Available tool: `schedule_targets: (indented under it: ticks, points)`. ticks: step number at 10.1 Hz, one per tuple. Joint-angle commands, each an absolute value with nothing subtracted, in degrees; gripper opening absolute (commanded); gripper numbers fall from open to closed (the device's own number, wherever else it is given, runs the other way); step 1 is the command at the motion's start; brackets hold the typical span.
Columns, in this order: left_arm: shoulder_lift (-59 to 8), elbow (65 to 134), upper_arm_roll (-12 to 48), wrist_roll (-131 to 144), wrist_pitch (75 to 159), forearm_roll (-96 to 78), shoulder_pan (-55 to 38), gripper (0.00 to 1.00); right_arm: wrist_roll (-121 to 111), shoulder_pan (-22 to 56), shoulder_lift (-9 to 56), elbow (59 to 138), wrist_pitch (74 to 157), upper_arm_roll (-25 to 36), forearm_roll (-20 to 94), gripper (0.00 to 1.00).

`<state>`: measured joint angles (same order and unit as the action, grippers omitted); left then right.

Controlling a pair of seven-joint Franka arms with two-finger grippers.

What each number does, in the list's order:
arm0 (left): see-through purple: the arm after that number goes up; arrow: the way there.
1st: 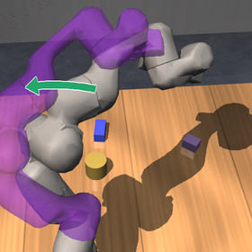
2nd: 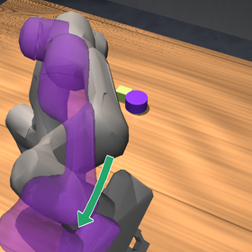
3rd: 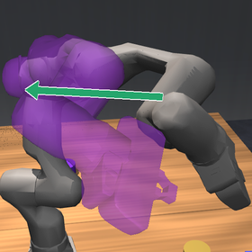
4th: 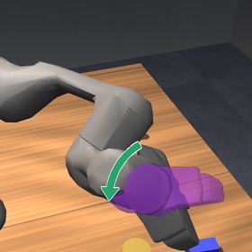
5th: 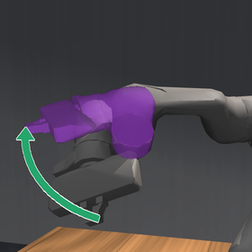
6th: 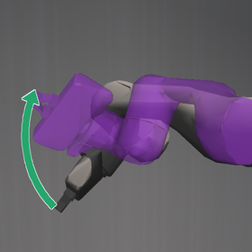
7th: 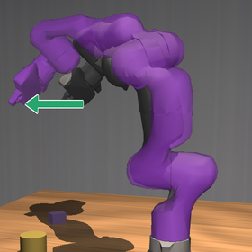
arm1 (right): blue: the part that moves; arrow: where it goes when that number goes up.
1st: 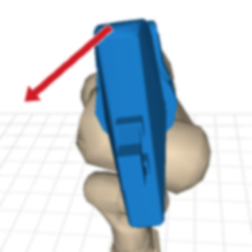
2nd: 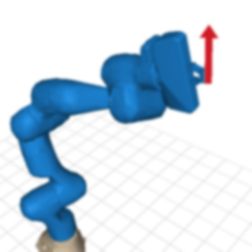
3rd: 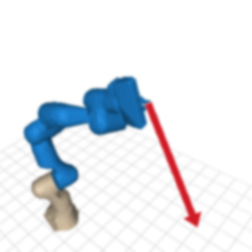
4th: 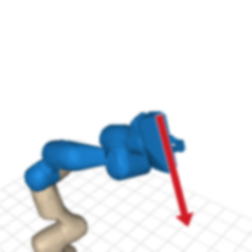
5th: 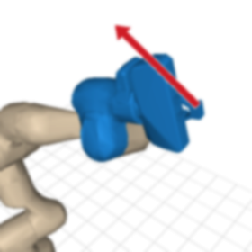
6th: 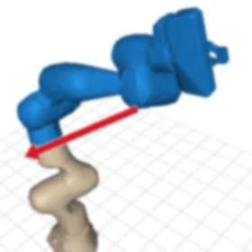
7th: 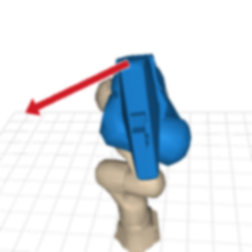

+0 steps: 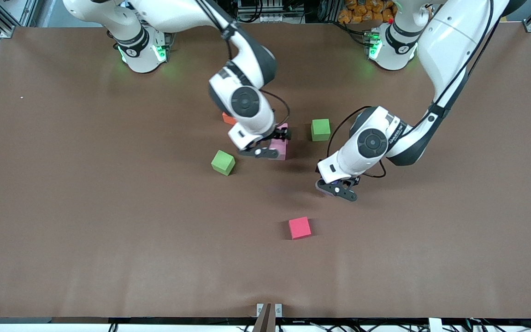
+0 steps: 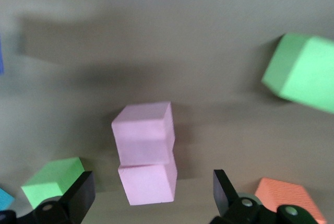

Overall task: Arrange blocks into number 1
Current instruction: 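Reach the green cube with the right gripper while the left gripper carries purple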

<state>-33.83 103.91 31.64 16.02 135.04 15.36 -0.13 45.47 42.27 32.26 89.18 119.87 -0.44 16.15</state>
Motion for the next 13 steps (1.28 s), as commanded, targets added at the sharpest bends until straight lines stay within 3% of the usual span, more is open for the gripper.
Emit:
schedule_targets:
  ticks: [1,2,5,7,9,13]
  points:
    - [-34.27,98.64,31.2,21.25,134.74,13.46,-5.69,0.0,44.91,35.1,30.24,92.54,119.88,-0.36,16.35,1.0]
    - [-35.15,96.44,30.59,23.27,134.56,11.88,-7.89,0.0,45.52,34.29,30.32,93.94,120.14,1.91,16.43,1.0]
    - [-36.29,90.37,20.59,24.52,128.26,1.71,-18.96,0.0,45.62,29.8,30.76,99.99,122.33,2.55,17.22,1.0]
    - [-38.83,89.47,18.73,25.91,127.97,-2.17,-21.08,0.0,45.62,29.36,31.02,100.63,122.52,2.55,20.1,1.0]
    - [-40.25,88.95,11.81,28.65,127.97,-8.92,-27.04,0.0,45.26,29.35,31.29,100.63,122.69,2.64,24.6,1.0]
    - [-42.89,86.31,7.82,28.92,127.88,-13.19,-31.9,0.0,44.91,30.23,33.39,100.81,122.78,2.55,24.78,1.0]
